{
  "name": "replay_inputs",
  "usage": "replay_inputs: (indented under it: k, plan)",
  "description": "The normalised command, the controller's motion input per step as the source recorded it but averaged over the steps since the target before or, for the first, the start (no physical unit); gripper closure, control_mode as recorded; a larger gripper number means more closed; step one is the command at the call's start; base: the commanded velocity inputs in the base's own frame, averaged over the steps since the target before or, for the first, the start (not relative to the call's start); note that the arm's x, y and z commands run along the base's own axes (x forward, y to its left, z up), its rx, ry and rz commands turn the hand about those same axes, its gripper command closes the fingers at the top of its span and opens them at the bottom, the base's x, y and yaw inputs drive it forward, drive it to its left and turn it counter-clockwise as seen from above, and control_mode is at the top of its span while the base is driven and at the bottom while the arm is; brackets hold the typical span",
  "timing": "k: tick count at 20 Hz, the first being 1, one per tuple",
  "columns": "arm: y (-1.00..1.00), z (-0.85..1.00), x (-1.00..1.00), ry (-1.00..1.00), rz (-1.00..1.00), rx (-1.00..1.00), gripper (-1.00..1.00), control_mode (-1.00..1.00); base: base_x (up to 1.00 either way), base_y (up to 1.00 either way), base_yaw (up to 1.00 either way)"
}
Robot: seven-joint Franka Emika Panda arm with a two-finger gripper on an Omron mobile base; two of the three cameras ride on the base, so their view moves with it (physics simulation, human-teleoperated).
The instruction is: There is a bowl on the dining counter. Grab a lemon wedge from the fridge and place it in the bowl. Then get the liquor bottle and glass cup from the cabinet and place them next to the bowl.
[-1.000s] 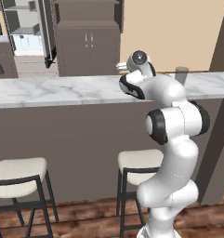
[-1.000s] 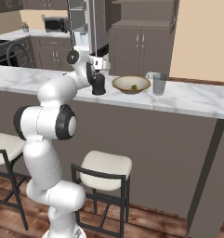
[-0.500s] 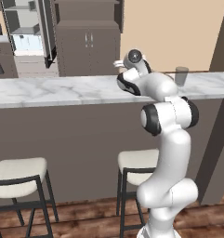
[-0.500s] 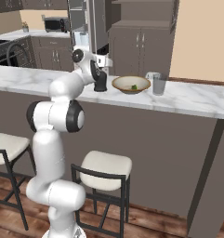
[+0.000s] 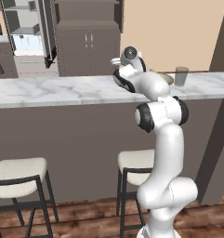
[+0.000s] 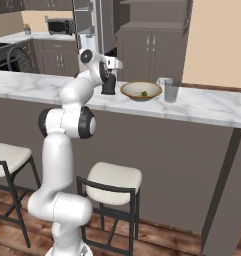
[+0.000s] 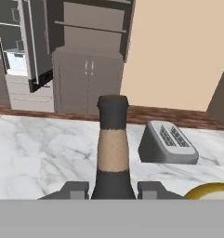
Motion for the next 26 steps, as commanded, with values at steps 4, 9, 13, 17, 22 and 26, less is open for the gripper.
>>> replay_inputs:
  k: [4,9,13,17,22,26]
  plan:
    - [-0.14,-0.42,0.02,0.00,0.00,0.00,1.00,-1.00,0.00,0.00,0.00]
    - [-0.15,-0.35,0.00,0.00,0.00,0.00,1.00,-1.00,0.00,0.00,0.00]
    - [-0.08,-0.04,-0.20,0.00,0.00,0.00,-1.00,-1.00,0.00,0.00,0.00]
    - [-0.02,0.00,-0.34,0.00,0.00,0.00,-1.00,-1.00,0.00,0.00,0.00]
    - [-0.12,0.05,-0.57,-0.02,0.00,0.03,-1.00,-1.00,0.00,0.00,0.00]
    - [-0.15,0.21,-0.47,-0.03,0.00,0.05,-1.00,-1.00,0.00,0.00,0.00]
